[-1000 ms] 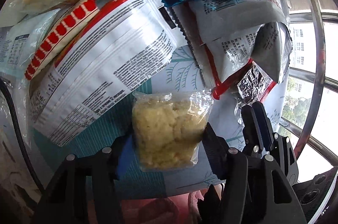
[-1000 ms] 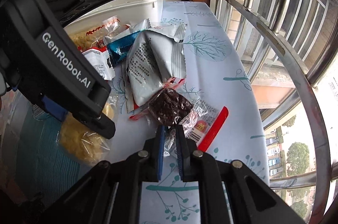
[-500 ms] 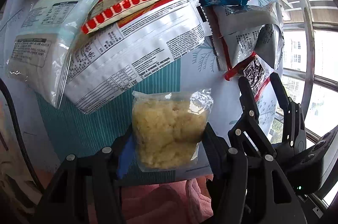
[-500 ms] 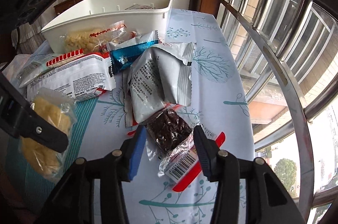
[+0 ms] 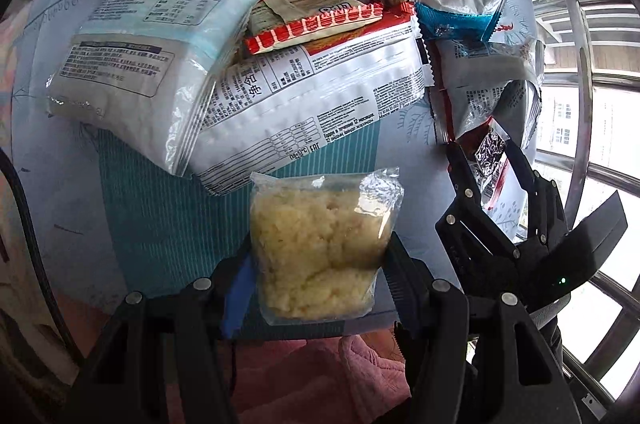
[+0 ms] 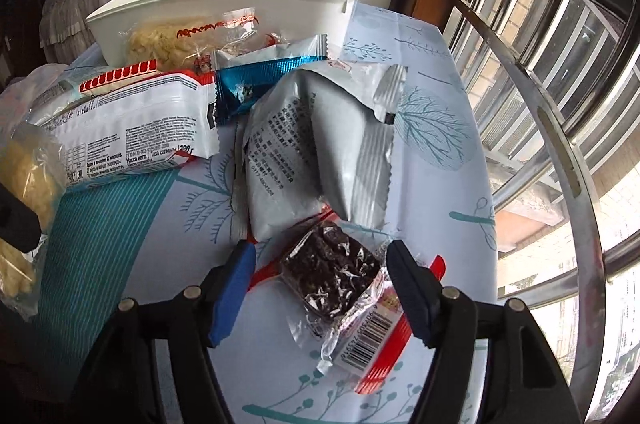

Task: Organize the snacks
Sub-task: 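Grasp the clear bag of yellow puffs with left tool while right tool grasps the wrapped brownie, then carry both snacks over the white tray and open both tools to drop them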

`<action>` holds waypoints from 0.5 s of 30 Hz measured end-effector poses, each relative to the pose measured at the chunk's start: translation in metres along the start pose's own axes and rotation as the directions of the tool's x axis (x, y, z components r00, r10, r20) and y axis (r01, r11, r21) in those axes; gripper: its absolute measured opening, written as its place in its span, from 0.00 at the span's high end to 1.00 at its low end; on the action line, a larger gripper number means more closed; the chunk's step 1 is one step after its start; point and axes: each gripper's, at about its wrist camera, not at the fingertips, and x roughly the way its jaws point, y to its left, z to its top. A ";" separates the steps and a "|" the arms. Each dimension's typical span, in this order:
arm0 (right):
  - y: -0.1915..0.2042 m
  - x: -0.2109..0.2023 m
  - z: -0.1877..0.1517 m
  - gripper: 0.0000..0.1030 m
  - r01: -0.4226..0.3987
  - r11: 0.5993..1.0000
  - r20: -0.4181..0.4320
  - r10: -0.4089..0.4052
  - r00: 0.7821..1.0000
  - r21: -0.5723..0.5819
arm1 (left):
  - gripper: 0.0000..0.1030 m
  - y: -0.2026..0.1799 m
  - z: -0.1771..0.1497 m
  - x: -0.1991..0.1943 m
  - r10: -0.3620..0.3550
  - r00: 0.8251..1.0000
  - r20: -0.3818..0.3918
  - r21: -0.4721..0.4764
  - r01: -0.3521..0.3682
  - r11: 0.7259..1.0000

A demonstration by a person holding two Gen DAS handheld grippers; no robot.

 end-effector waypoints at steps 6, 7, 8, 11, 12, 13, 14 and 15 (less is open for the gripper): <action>-0.008 0.000 0.000 0.44 -0.015 0.999 -0.001 0.015 1.000 0.038 | 0.43 0.007 -0.011 -0.006 -0.008 1.000 0.018 -0.017 0.009 1.000; -0.008 -0.001 -0.001 0.45 -0.016 0.999 0.002 0.016 1.000 0.048 | 0.43 0.003 -0.014 -0.006 -0.010 1.000 0.023 -0.018 0.010 1.000; -0.010 -0.002 -0.001 0.46 -0.020 0.998 0.007 0.020 1.000 0.061 | 0.43 -0.008 -0.017 -0.003 -0.010 1.000 0.029 -0.019 0.011 1.000; -0.015 -0.005 -0.003 0.50 -0.037 0.995 0.012 0.036 0.999 0.093 | 0.43 -0.009 -0.027 -0.010 -0.013 0.999 0.045 -0.014 0.013 1.000; -0.016 -0.006 -0.004 0.51 -0.039 0.994 0.010 0.038 0.999 0.102 | 0.43 -0.007 -0.030 -0.013 -0.014 0.999 0.049 -0.012 0.015 1.000; -0.017 -0.008 -0.005 0.52 -0.039 0.993 0.008 0.038 0.999 0.108 | 0.43 -0.004 -0.033 -0.015 -0.015 0.998 0.053 -0.010 0.015 1.000; -0.017 -0.009 -0.007 0.52 -0.037 0.993 0.002 0.037 0.999 0.112 | 0.43 -0.001 -0.036 -0.018 -0.015 0.998 0.056 -0.007 0.016 1.000; -0.016 -0.011 -0.009 0.52 -0.034 0.993 -0.004 0.034 0.999 0.116 | 0.43 0.001 -0.039 -0.021 -0.016 0.998 0.061 -0.004 0.016 1.000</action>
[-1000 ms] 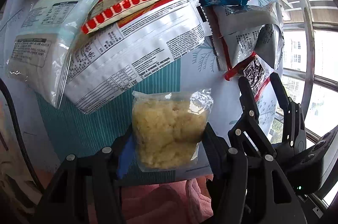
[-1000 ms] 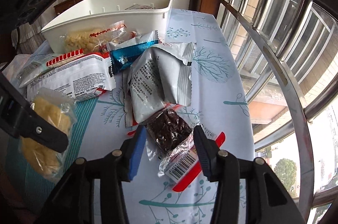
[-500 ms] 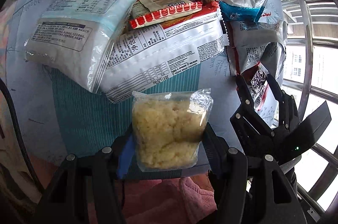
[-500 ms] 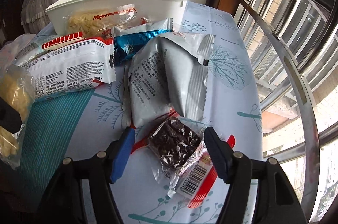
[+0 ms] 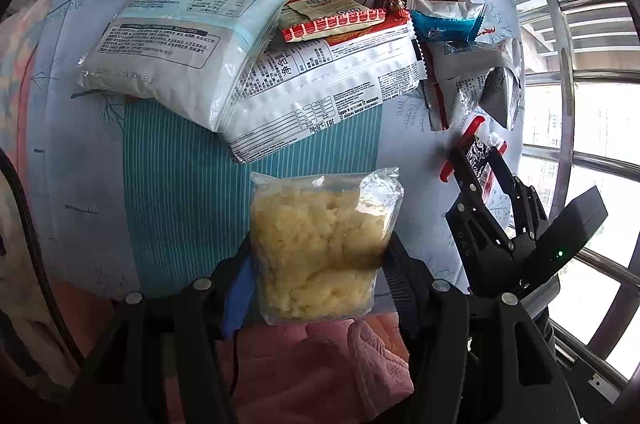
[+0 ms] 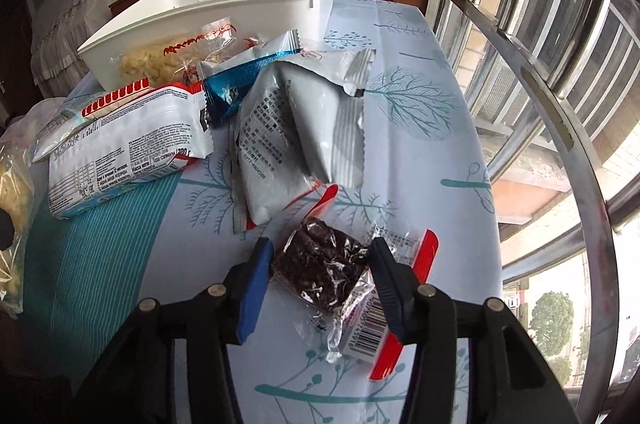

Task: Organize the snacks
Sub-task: 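Carry both snacks over the white tray and open both tools to drop them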

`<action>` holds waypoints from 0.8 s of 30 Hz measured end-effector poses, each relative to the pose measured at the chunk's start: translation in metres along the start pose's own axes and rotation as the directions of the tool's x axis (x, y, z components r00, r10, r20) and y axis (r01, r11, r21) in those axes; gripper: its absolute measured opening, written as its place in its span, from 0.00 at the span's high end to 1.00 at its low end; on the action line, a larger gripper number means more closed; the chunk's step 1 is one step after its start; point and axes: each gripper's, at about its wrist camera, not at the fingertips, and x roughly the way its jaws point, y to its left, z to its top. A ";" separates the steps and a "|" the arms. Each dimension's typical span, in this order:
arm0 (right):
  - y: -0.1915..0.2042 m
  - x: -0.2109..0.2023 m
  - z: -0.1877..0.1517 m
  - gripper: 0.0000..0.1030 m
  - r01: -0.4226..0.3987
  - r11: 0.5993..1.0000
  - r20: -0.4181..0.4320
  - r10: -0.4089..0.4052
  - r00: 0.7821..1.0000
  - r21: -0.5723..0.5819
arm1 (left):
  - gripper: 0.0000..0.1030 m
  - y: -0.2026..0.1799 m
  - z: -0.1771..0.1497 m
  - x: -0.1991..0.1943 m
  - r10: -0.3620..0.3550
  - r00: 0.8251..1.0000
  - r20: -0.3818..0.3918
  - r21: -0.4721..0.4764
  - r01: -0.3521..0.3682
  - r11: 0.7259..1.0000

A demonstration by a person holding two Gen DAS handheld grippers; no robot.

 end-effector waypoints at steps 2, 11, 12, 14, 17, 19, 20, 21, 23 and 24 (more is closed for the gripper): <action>0.002 -0.004 -0.005 0.52 -0.003 1.000 -0.009 0.004 1.000 0.014 | 0.43 -0.001 -0.007 -0.004 0.000 1.000 0.015 0.003 0.000 1.000; 0.021 -0.049 -0.017 0.52 -0.010 0.999 0.053 0.008 0.999 0.033 | 0.43 0.014 -0.028 -0.049 -0.037 0.989 0.142 0.014 0.035 0.999; 0.022 -0.055 -0.014 0.52 -0.009 1.000 0.065 0.007 0.998 0.029 | 0.43 0.018 -0.030 -0.056 -0.042 0.986 0.161 0.014 0.040 0.999; 0.024 -0.066 -0.006 0.52 -0.006 1.000 0.092 0.004 0.996 0.026 | 0.43 0.022 -0.031 -0.069 -0.048 0.980 0.195 0.013 0.047 0.999; 0.026 -0.084 0.005 0.52 -0.007 1.000 0.139 0.003 0.990 0.028 | 0.43 0.030 -0.028 -0.088 -0.055 0.967 0.248 0.012 0.054 0.998; 0.028 -0.093 0.016 0.52 -0.006 1.000 0.167 0.001 0.986 0.026 | 0.43 0.030 -0.023 -0.097 -0.066 0.960 0.273 0.012 0.065 0.998; 0.029 -0.097 0.021 0.52 -0.005 1.000 0.179 0.001 0.984 0.024 | 0.43 0.029 -0.018 -0.100 -0.071 0.956 0.285 0.012 0.071 0.997; 0.030 -0.100 0.026 0.52 -0.006 1.000 0.189 0.002 0.982 0.022 | 0.43 0.031 -0.015 -0.107 -0.076 0.951 0.300 0.014 0.076 0.997; 0.033 -0.109 0.037 0.52 -0.010 1.000 0.212 0.006 0.977 0.016 | 0.43 0.027 -0.005 -0.114 -0.079 0.942 0.325 0.022 0.076 0.997; 0.035 -0.113 0.043 0.52 -0.011 1.000 0.226 0.008 0.974 0.012 | 0.43 0.027 0.000 -0.118 -0.080 0.939 0.336 0.024 0.077 0.997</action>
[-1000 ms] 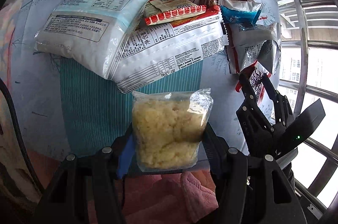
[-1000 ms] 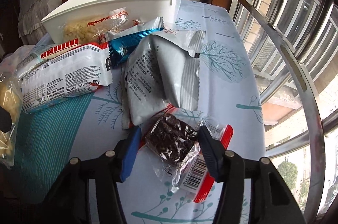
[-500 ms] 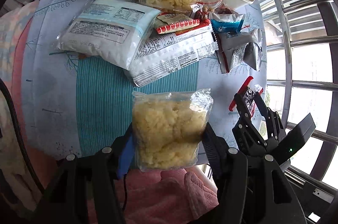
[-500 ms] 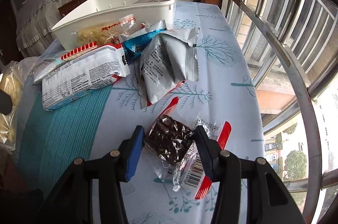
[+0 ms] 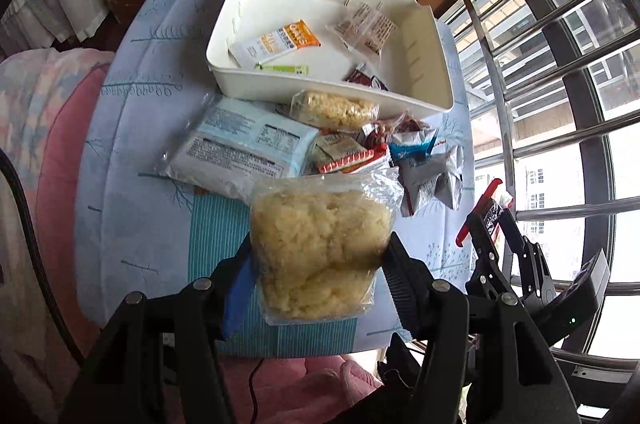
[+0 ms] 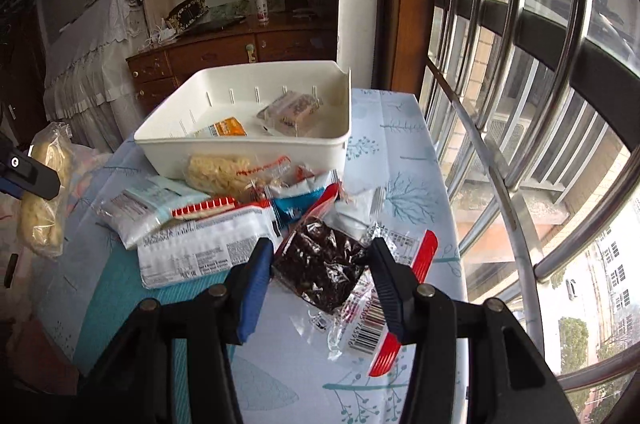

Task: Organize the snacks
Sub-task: 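Carry both snacks over the white tray and open both tools to drop them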

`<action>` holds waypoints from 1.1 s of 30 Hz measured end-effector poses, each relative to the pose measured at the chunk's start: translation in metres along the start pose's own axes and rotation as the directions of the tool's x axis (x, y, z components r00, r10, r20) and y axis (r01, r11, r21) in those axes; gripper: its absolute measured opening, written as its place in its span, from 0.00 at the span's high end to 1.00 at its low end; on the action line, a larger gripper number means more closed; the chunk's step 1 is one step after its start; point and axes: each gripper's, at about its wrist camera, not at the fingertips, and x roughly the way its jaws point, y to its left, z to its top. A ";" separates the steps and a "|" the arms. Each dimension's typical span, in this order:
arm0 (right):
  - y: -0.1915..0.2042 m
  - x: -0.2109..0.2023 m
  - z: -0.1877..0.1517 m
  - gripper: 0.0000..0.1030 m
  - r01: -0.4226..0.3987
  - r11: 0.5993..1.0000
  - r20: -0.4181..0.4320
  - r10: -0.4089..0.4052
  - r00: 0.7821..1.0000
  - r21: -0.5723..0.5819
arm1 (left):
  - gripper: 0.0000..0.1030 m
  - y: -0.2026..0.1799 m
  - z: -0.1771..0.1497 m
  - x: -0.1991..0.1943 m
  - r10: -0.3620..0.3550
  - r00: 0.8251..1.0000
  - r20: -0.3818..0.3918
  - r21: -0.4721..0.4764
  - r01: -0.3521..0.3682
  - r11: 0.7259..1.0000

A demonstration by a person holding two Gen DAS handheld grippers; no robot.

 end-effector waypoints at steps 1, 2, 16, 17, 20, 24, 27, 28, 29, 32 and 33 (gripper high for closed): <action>0.003 -0.002 0.006 0.52 -0.002 1.000 0.012 0.002 1.000 -0.003 | 0.43 0.000 0.007 -0.001 -0.004 1.000 0.010 0.000 0.004 1.000; 0.005 -0.002 0.013 0.52 -0.004 1.000 0.020 0.005 1.000 -0.007 | 0.43 -0.001 0.013 -0.002 -0.008 1.000 0.018 -0.001 0.008 1.000; 0.028 0.027 0.094 0.52 -0.018 0.999 0.071 0.020 0.997 -0.029 | 0.43 0.004 0.097 -0.006 -0.064 0.984 0.167 0.051 0.056 0.997; 0.029 0.031 0.100 0.52 -0.023 0.999 0.072 0.025 0.997 -0.026 | 0.43 0.004 0.101 -0.005 -0.071 0.980 0.186 0.060 0.061 0.996; 0.031 0.045 0.113 0.52 -0.036 0.999 0.059 0.036 0.998 -0.006 | 0.43 0.006 0.113 -0.003 -0.088 0.968 0.236 0.088 0.069 0.994; 0.032 0.061 0.129 0.52 -0.053 0.998 0.064 0.052 0.997 0.022 | 0.43 0.009 0.127 0.003 -0.107 0.944 0.312 0.123 0.072 0.990; 0.032 0.070 0.139 0.52 -0.059 0.997 0.079 0.056 0.995 0.043 | 0.43 0.009 0.135 0.006 -0.082 0.917 0.390 0.156 0.022 0.988; 0.031 0.073 0.142 0.52 -0.067 0.996 0.087 0.062 0.994 0.054 | 0.43 0.010 0.138 0.007 -0.081 0.910 0.406 0.164 0.015 0.986; 0.031 0.076 0.145 0.52 -0.074 0.995 0.095 0.068 0.993 0.064 | 0.43 0.011 0.140 0.009 -0.082 0.905 0.418 0.171 0.010 0.985; 0.031 0.086 0.155 0.52 -0.099 0.991 0.106 0.089 0.990 0.095 | 0.43 0.015 0.147 0.013 -0.100 0.893 0.438 0.172 0.026 0.985; 0.031 0.089 0.157 0.52 -0.104 0.989 0.111 0.092 0.990 0.103 | 0.43 0.017 0.149 0.015 -0.106 0.892 0.440 0.168 0.035 0.985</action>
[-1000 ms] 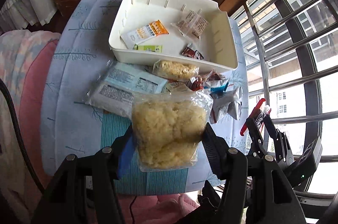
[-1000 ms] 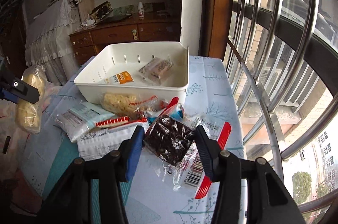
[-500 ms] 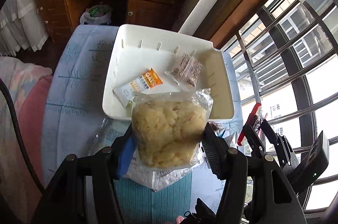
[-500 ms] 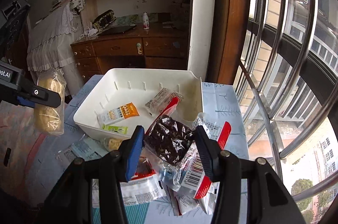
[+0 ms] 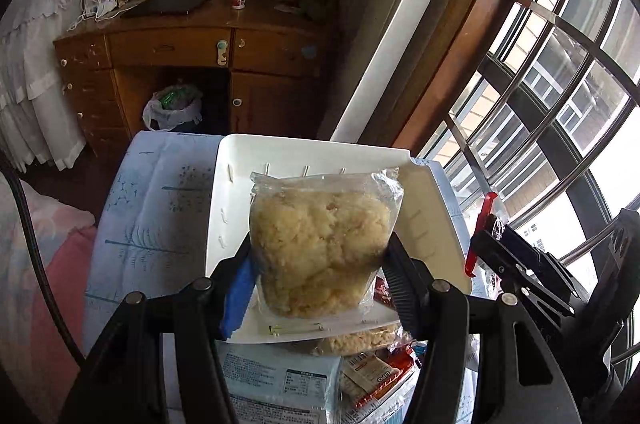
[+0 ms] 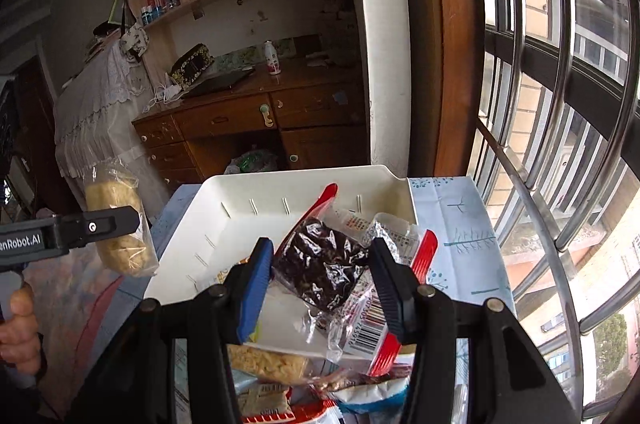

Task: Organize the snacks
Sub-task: 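Carry both snacks over the white tray and open both tools to drop them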

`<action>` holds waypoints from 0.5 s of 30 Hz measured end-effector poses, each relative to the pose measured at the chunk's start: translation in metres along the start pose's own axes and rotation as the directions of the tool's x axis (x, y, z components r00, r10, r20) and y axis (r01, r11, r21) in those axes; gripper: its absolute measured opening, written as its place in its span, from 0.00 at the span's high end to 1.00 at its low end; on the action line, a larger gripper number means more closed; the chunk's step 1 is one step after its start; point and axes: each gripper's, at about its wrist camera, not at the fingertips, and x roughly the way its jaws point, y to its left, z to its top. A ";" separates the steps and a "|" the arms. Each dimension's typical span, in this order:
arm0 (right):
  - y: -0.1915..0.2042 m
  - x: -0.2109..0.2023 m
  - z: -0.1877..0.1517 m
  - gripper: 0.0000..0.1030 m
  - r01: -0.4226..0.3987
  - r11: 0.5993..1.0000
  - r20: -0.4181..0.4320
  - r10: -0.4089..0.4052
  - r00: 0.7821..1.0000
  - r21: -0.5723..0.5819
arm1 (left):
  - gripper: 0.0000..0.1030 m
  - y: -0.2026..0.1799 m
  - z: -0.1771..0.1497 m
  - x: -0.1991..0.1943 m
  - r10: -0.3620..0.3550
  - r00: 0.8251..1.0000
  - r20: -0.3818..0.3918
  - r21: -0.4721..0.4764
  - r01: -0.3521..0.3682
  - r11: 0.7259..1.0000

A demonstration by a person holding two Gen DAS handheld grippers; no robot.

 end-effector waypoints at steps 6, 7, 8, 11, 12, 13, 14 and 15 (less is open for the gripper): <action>0.002 0.015 0.007 0.49 -0.009 1.000 0.004 0.009 1.000 0.015 | 0.42 0.005 0.002 0.012 -0.035 0.998 -0.050 -0.052 0.033 0.998; 0.004 0.018 0.007 0.47 -0.002 1.000 -0.006 0.002 1.000 -0.002 | 0.39 0.004 0.001 0.012 -0.037 0.998 -0.055 -0.053 0.034 0.998; 0.005 0.020 0.007 0.42 0.004 1.000 -0.017 -0.004 1.000 -0.012 | 0.35 0.003 0.000 0.012 -0.038 0.997 -0.062 -0.051 0.034 0.998; 0.006 0.021 0.006 0.35 -0.002 1.000 -0.034 0.002 0.999 0.001 | 0.24 0.002 -0.001 0.005 -0.038 0.998 -0.046 -0.048 0.035 0.998; 0.006 0.019 0.005 0.34 -0.006 1.000 -0.033 0.006 0.999 0.011 | 0.24 0.002 -0.001 0.002 -0.039 0.998 -0.039 -0.047 0.037 0.998; 0.007 0.017 0.004 0.34 -0.007 1.000 -0.033 0.007 0.999 0.016 | 0.24 0.001 -0.002 -0.001 -0.041 0.998 -0.041 -0.045 0.040 0.998; 0.007 0.015 0.003 0.34 -0.007 1.000 -0.033 0.007 0.999 0.018 | 0.24 -0.001 -0.002 -0.004 -0.041 0.998 -0.044 -0.043 0.039 0.998; 0.008 0.013 0.003 0.34 -0.008 1.000 -0.032 0.008 0.999 0.019 | 0.24 -0.002 -0.003 -0.008 -0.038 0.998 -0.044 -0.042 0.036 0.998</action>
